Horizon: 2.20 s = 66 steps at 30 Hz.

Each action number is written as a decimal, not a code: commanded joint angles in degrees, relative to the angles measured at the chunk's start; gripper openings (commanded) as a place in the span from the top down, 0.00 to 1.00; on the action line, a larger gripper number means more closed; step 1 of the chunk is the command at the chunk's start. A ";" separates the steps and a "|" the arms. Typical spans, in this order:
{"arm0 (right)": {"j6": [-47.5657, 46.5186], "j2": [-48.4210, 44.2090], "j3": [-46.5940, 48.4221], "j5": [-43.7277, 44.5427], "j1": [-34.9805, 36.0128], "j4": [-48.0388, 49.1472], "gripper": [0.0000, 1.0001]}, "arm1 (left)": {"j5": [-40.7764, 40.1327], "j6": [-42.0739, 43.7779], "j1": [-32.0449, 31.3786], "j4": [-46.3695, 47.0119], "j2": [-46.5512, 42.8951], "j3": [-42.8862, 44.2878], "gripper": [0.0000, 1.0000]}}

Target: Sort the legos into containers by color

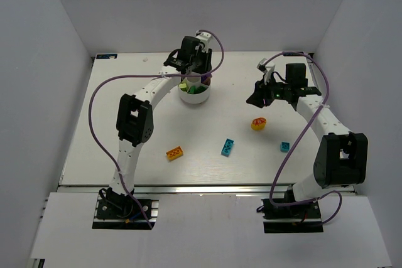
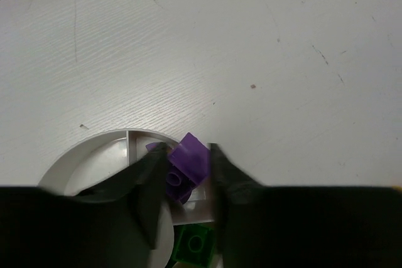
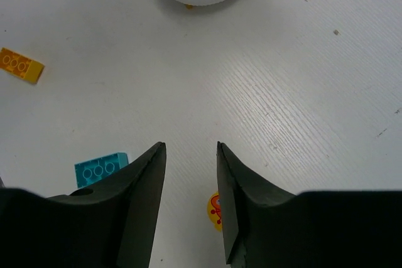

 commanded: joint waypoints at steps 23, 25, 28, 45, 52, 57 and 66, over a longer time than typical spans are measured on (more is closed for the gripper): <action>-86.90 9.49 15.17 15.60 1.05 -42.96 0.15 | -12.50 2.88 0.59 9.38 -80.02 -73.29 0.10; -88.75 13.43 16.76 16.22 2.01 -46.30 0.18 | -12.59 2.53 0.59 8.25 -80.55 -72.16 0.10; -87.19 16.17 17.74 17.80 3.25 -44.66 0.20 | -15.30 2.70 0.59 8.15 -81.34 -72.24 0.09; -81.20 22.68 17.04 24.92 7.46 -42.18 0.21 | -14.09 2.53 0.59 8.51 -81.96 -72.50 0.09; -76.81 23.21 14.58 28.88 9.23 -37.52 0.27 | -14.09 2.70 0.59 8.51 -81.96 -72.50 0.09; -75.14 23.65 15.62 29.50 9.85 -38.48 0.58 | -14.26 2.79 0.59 8.59 -81.87 -72.68 0.09; -63.83 23.04 20.80 23.30 10.98 -39.63 0.84 | -13.65 2.97 0.59 8.77 -81.34 -72.94 0.09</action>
